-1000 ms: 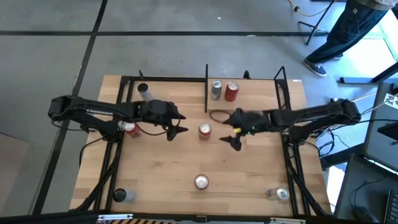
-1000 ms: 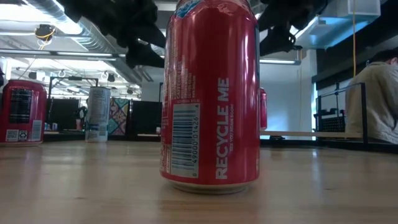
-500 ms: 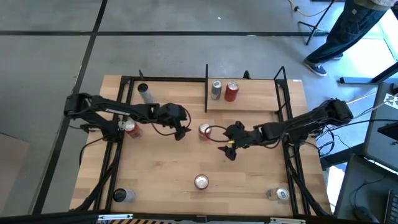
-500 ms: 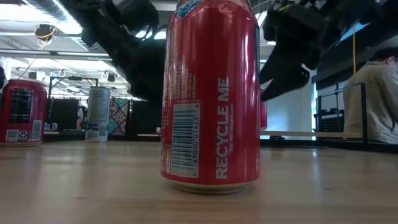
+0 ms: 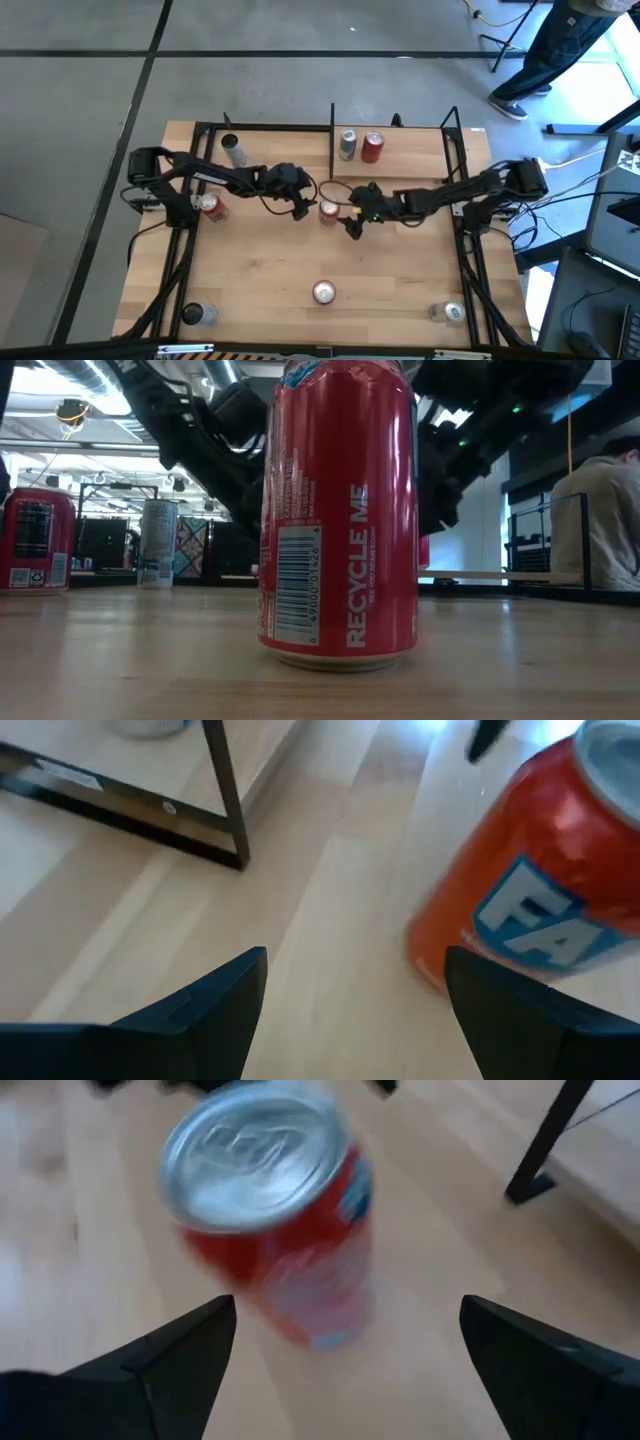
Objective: Place canned beverage on shelf
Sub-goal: Put the top red soda can on the shelf
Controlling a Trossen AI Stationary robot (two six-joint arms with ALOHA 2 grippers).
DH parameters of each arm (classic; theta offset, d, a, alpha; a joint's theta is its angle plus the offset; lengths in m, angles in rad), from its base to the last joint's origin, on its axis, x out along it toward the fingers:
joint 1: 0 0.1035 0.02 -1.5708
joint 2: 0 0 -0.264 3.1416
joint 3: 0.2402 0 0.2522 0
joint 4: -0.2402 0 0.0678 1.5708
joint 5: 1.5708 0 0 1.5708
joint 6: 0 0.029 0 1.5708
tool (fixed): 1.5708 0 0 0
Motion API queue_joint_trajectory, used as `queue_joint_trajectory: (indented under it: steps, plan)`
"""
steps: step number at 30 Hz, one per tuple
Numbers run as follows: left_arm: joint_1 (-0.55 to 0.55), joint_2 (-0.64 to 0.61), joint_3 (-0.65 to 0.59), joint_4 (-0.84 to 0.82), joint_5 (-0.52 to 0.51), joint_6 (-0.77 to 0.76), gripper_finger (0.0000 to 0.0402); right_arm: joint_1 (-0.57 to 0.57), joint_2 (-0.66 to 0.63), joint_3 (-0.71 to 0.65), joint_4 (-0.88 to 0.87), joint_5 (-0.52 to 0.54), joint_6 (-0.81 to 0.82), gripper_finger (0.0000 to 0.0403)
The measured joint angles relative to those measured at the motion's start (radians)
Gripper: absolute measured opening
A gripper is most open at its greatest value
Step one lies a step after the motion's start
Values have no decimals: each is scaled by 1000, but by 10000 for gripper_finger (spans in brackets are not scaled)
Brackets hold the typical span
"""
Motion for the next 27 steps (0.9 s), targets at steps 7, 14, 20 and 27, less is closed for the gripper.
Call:
queue_joint_trajectory:
  steps: [7, 14, 20, 27]
  plan:
    - [1, 15, -1, 60, 60, 2, 293, -51, 14, 0, 7, -31, -25, 371]
    - [-23, 14, -1, 55, 120, 0, 293, -48, 16, 0, -1, -66, -76, 371]
    - [-64, 14, -2, 49, 133, -29, 293, -48, 16, 0, -10, -114, -105, 371]
    - [-116, 8, -1, 48, 206, -43, 293, -52, -33, 0, -79, -138, -131, 371]
